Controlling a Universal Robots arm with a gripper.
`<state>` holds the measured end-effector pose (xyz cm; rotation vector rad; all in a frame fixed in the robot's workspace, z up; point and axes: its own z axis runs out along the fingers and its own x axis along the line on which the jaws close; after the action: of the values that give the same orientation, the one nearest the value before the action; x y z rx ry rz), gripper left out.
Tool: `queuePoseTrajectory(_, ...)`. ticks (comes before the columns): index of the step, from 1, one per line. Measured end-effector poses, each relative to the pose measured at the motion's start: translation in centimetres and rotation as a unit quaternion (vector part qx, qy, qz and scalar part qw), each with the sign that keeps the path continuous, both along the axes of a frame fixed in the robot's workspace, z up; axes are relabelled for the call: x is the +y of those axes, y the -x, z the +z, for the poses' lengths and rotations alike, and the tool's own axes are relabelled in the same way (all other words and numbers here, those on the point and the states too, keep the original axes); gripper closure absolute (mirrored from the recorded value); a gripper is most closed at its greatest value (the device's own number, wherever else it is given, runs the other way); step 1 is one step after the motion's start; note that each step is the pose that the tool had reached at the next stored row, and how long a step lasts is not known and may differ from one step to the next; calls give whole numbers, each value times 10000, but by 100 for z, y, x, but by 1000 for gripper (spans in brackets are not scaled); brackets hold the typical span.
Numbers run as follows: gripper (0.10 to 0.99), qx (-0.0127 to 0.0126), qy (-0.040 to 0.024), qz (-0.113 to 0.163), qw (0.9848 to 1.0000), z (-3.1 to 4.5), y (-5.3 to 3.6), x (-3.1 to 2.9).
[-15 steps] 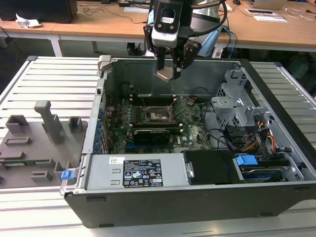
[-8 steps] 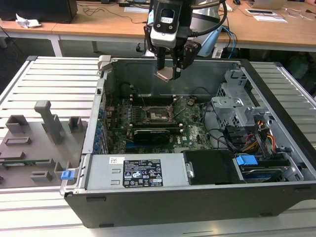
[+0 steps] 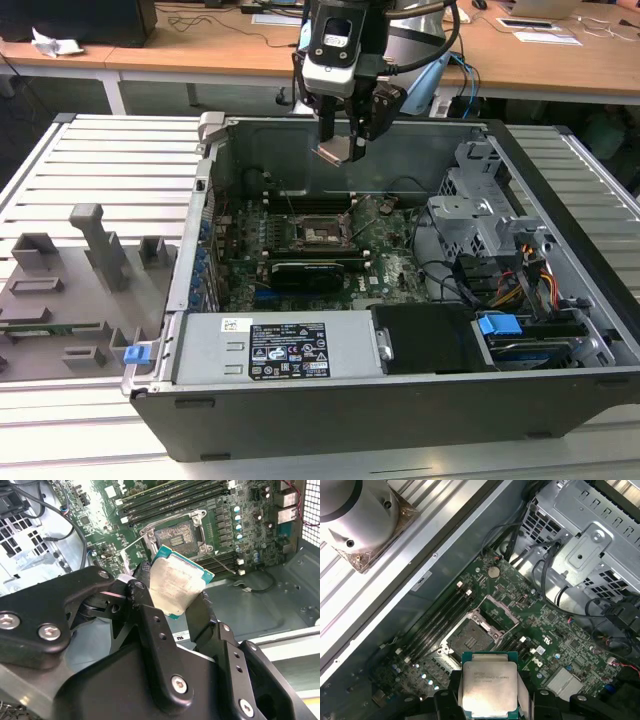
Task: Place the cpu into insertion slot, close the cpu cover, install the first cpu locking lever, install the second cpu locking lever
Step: 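Place the cpu into insertion slot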
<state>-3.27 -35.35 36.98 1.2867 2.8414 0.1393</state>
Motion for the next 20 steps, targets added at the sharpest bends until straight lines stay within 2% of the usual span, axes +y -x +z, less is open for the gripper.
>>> queuePoseTrajectory(11, 561, 0, 6, -282, 9996, -18, 18, 0)
queuePoseTrajectory(20, 561, -1, 26, -653, 9979, -53, 24, 0)
